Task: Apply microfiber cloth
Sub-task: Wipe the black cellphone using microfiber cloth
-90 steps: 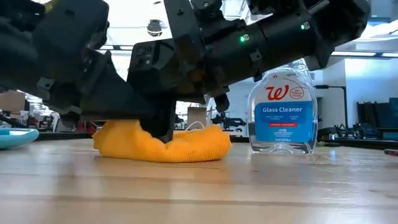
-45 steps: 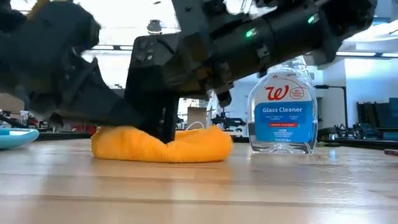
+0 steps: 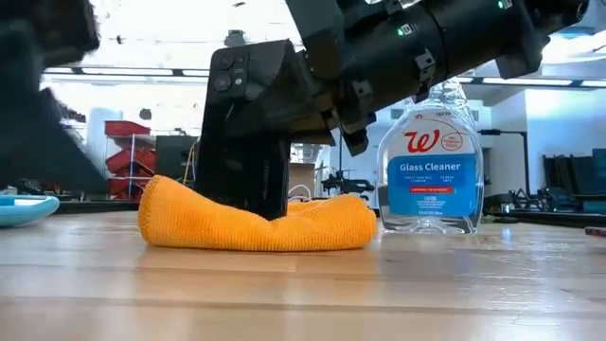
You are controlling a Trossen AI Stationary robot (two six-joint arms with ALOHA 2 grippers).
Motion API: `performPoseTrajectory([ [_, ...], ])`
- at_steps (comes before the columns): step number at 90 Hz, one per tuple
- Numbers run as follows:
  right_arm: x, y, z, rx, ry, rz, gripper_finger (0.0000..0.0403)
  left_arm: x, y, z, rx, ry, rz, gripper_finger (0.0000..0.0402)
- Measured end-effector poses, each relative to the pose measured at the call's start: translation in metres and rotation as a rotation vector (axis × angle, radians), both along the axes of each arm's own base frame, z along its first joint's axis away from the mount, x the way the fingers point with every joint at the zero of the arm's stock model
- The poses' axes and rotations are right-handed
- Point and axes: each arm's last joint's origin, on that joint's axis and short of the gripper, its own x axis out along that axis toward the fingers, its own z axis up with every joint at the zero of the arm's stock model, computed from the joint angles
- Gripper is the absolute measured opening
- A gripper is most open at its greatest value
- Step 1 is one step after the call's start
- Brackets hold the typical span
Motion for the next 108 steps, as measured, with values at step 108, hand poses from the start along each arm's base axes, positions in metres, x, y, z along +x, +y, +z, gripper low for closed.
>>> performPoseTrajectory([
  [108,0.000,-0.006,-0.002,0.012,0.032,-0.043,0.0013,0.046,0.033,-0.035,0.394,-0.262,0.319,0.0000],
])
